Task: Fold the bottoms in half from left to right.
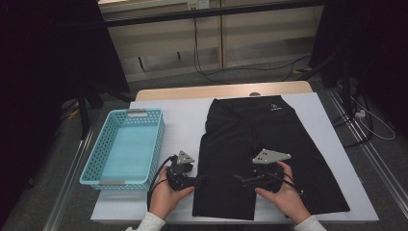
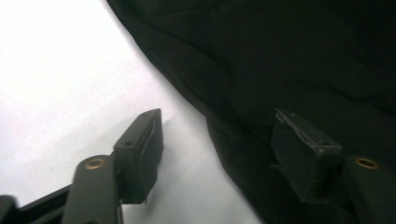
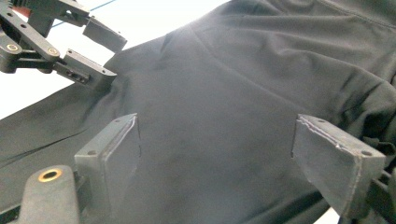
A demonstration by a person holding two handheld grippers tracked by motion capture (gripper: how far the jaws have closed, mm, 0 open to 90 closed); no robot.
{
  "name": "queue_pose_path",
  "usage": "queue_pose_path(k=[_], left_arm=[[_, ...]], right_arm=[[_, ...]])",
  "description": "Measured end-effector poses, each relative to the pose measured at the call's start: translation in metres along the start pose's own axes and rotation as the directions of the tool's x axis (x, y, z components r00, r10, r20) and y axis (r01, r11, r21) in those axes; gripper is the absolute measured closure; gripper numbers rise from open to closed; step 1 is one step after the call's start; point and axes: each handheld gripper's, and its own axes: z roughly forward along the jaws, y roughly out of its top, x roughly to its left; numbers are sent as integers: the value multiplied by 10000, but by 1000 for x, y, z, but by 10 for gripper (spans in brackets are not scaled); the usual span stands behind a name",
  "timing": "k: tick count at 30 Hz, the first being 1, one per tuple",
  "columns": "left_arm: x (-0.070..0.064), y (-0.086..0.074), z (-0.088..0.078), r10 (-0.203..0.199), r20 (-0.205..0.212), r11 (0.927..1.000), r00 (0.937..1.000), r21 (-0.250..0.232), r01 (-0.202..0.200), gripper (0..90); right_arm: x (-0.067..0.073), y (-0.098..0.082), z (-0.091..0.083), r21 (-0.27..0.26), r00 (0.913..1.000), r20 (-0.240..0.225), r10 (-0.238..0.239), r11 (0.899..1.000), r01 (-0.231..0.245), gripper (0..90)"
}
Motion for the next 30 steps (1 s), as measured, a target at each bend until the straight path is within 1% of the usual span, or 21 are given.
queue_pose_path(k=[2,5,7,8,9,10,12,14,19,20,22,24,25,26,27,28,30], left_arm=[[-1,0,0,-106,-23,9999,9999,-1,106,392],[-2,0,-1,-284,125,9996,9995,14,284,441],[-3,0,-1,-577,323,9983,9978,-77,580,517],[-4,0,-1,-564,304,9984,9979,-46,566,535],[-5,0,-1,-549,198,9985,9983,-38,550,550],[-6,1,-1,-560,209,9984,9982,-22,561,561],[-6,1,-1,-671,327,9977,9972,53,669,596],[-6,0,-1,-698,279,9976,9972,-15,699,659],[-7,1,0,-1005,445,9949,9939,-10,1007,753],[-6,1,1,-976,472,9952,9941,2,977,766],[-5,1,1,-1089,660,9940,9919,-46,1095,831],[-3,1,3,-1365,966,9904,9859,-108,1381,881],[-2,2,2,-1392,988,9902,9853,38,1395,885],[-3,2,3,-1396,874,9900,9863,-66,1407,887],[-4,3,3,-1289,756,9915,9888,-65,1297,888],[-5,3,3,-1256,763,9919,9891,-82,1266,889],[-7,5,1,-1353,941,9901,9863,-236,1380,891]], right_arm=[[0,0,0,37,10000,14,6,10000,-6,154],[1,0,1,40,10000,3,-41,10000,41,154],[2,0,2,54,10000,-10,-57,10000,57,154],[2,0,2,66,10000,-8,-62,10000,62,154],[2,0,2,74,10000,-12,-62,10000,62,155],[2,0,2,65,10000,-9,-70,10000,70,155],[2,0,3,64,10000,-19,-80,9999,80,155],[3,0,3,71,10000,-18,-89,9999,89,155],[2,1,3,86,10000,-7,-99,9999,99,156],[2,1,4,92,9999,-9,-107,9999,107,156],[1,2,4,55,10000,39,-90,9999,90,156],[0,4,5,9,9999,71,-82,10000,82,155],[-1,5,5,7,9999,109,-60,10000,60,155],[-2,6,5,-15,9998,161,-93,10000,93,154],[-2,7,6,-46,9998,179,-85,10000,86,154],[-3,8,6,-71,9998,198,-69,9999,70,153],[-5,10,7,-85,9997,223,-67,9999,69,153]])
